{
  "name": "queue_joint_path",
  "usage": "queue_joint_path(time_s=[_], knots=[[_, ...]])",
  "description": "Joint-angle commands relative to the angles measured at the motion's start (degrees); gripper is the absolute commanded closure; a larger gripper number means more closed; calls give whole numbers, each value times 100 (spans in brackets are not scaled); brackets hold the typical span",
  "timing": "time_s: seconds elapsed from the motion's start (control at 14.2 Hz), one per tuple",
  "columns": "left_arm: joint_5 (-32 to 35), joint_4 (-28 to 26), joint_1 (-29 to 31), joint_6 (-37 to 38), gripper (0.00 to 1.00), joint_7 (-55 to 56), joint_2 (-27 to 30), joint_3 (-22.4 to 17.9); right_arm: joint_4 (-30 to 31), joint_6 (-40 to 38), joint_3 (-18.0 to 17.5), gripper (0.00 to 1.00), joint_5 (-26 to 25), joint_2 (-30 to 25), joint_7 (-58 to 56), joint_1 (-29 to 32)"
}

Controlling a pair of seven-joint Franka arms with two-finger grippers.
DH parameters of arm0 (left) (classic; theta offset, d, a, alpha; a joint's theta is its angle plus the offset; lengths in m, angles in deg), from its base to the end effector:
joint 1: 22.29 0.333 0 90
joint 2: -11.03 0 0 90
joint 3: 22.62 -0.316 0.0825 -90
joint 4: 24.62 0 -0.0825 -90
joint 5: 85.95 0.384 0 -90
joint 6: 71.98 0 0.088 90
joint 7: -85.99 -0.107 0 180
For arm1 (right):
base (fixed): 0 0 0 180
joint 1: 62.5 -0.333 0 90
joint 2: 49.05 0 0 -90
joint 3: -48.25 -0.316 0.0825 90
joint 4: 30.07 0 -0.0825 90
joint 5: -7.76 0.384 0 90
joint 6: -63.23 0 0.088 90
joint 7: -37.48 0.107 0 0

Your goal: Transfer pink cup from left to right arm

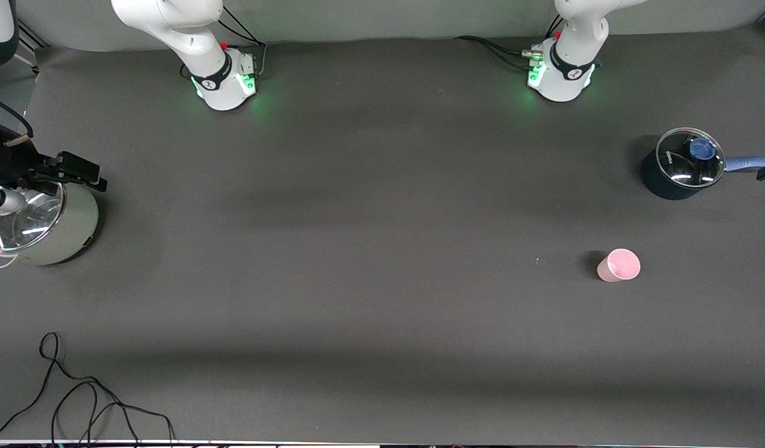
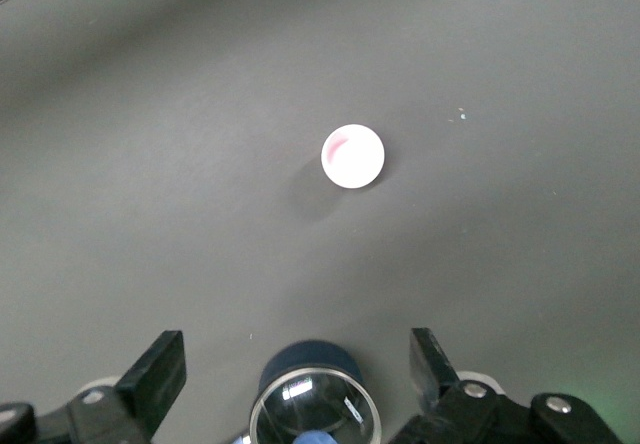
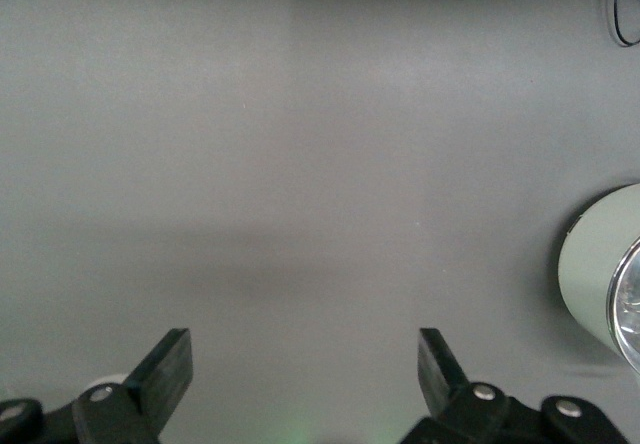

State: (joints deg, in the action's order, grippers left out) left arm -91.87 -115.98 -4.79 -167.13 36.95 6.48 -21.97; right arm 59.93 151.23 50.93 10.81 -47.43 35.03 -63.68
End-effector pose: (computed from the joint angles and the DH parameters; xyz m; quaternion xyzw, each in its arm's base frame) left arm 0.5622 0.1599 0.5764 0.9609 -0.2721 0.0226 0.0471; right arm 0.5586 -0.0084 0.6060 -0.9991 -0.0084 0.0306 0.0270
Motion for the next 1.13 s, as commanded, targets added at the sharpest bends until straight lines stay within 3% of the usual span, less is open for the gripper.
queue_joint_path(time_s=[0.0, 0.28, 0.78, 1.06], knots=[[-784, -5, 437, -153, 0, -1113, -352, 50, -35, 24, -22, 0, -50, -13, -80, 31], [-1726, -22, 798, -161, 0, -2072, -1046, 50, -35, 6, -13, 0, -58, -21, -36, 48], [-3255, -66, 1254, -434, 0, -5224, -2241, 58, -35, -2, -13, 0, -58, -21, -27, 66], [-3783, -163, 1449, -425, 0, -6615, -2909, 67, -35, -3, -4, 0, -58, -21, -89, 83]])
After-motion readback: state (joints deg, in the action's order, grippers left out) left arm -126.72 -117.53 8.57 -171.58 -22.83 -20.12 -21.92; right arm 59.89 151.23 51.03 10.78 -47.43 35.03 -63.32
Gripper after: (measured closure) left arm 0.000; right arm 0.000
